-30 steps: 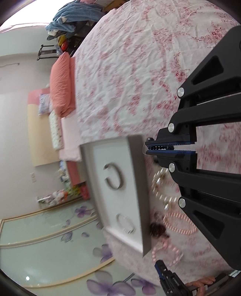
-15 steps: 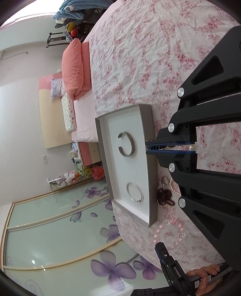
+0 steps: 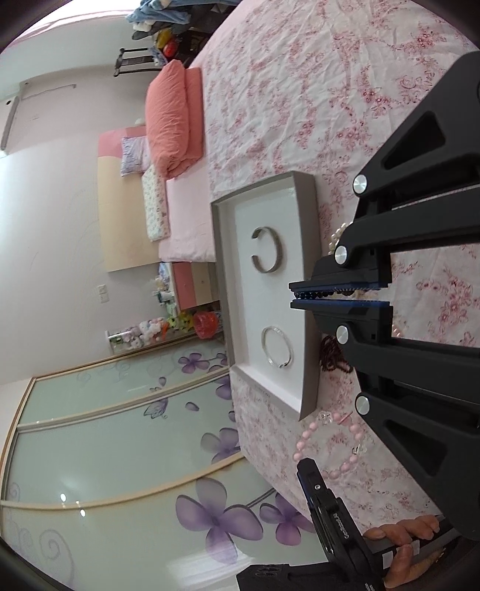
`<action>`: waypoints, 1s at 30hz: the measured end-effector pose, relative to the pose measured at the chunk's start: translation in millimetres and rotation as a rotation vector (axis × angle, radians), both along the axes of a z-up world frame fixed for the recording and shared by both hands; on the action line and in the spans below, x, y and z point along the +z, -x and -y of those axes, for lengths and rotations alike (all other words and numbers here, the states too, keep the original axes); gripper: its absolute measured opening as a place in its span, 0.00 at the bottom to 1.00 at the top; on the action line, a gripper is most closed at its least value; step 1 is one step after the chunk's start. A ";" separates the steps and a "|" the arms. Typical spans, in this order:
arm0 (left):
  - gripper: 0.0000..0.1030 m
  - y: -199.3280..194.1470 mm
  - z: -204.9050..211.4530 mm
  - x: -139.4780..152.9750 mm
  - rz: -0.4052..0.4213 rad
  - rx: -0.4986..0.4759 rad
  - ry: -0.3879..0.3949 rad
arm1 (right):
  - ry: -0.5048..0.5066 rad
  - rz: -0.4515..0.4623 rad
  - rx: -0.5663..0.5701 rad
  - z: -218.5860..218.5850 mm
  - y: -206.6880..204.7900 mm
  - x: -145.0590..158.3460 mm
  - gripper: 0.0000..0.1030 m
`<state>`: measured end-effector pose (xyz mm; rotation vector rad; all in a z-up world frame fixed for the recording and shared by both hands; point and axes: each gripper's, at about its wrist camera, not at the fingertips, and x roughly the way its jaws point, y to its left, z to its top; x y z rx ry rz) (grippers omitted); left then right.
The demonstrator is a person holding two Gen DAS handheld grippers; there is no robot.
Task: Organize jewelry
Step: 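Carry both bead bracelets into the tray and open both tools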
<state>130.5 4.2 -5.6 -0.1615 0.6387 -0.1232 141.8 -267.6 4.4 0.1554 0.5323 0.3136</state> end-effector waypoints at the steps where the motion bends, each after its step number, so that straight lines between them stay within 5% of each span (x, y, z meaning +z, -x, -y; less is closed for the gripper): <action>1: 0.23 1.4 1.3 2.2 0.009 0.007 -0.004 | 0.003 0.010 0.001 -2.0 1.4 1.6 0.05; 17: 0.23 12.2 27.4 23.7 0.106 0.007 -0.077 | 0.065 0.134 0.004 -21.3 15.0 19.0 0.05; 30: 0.23 -30.5 40.9 38.3 0.143 -0.015 -0.129 | 0.064 0.199 -0.029 -20.2 -16.3 39.3 0.05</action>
